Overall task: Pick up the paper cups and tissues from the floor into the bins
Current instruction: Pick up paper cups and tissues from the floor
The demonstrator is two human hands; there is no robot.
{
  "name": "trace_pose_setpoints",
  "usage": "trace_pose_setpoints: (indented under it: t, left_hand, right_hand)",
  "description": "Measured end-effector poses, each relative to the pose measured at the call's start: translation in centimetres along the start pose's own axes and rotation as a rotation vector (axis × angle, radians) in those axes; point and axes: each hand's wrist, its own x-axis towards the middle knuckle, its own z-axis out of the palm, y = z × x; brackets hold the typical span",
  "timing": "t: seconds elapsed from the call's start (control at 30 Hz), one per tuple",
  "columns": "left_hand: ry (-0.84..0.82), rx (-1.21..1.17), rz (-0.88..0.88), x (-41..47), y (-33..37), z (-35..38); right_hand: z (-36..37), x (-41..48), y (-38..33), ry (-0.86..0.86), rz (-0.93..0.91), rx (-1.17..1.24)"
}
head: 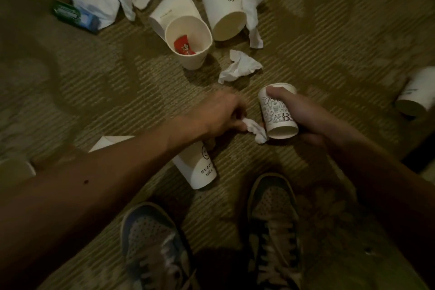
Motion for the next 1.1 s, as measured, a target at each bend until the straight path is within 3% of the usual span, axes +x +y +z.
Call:
trace_pose_setpoints:
  t: [0.13,0.37,0.47,0.53,0.67,0.83,0.97,1.1]
  left_hand:
    - [0.053,-0.248,-0.087,-1.5,-1.5,-1.4]
    - [0.254,-0.565,-0.184,-4.0,-1.5,-3.5]
    - [0.293,-0.96,-0.257,-4.9,-1.1,-3.7]
    - [0.307,-1.065,-0.313,-5.3,-1.2,-3.8]
    - [0.286,-0.749,-0.44,-5.8,-2.6,-3.8]
    - [0.007,-0.422,-0.524,-5.2,-2.3,-2.1]
    - [-0.14,-0.143,-0.494,-4.7,-1.5,-1.3]
    - [-0.226,-0.059,-0.415,-4.5,-1.2,-1.7]
  right_hand:
    - [0.3,-1.0,-0.1,-0.254,0.098,0.143]
    - [4.8,-1.6,-2.5,-0.47,-0.064,0.422]
    - [5.5,-1.3,-2.8,-0.51,-0.075,0.389]
    - [5.1,-1.1,-2.5,-0.489,-0.064,0.263]
    - [4.0,-0.6,-1.0,-0.38,-0.032,0.093]
    - [3.3,-0.4,-0.1,-0.322,0.016,0.139]
    - [3.0,-0.4,0.1,-0.313,0.015,0.147]
    - [2.7,-0.3,0.4,-0.288,0.024,0.188]
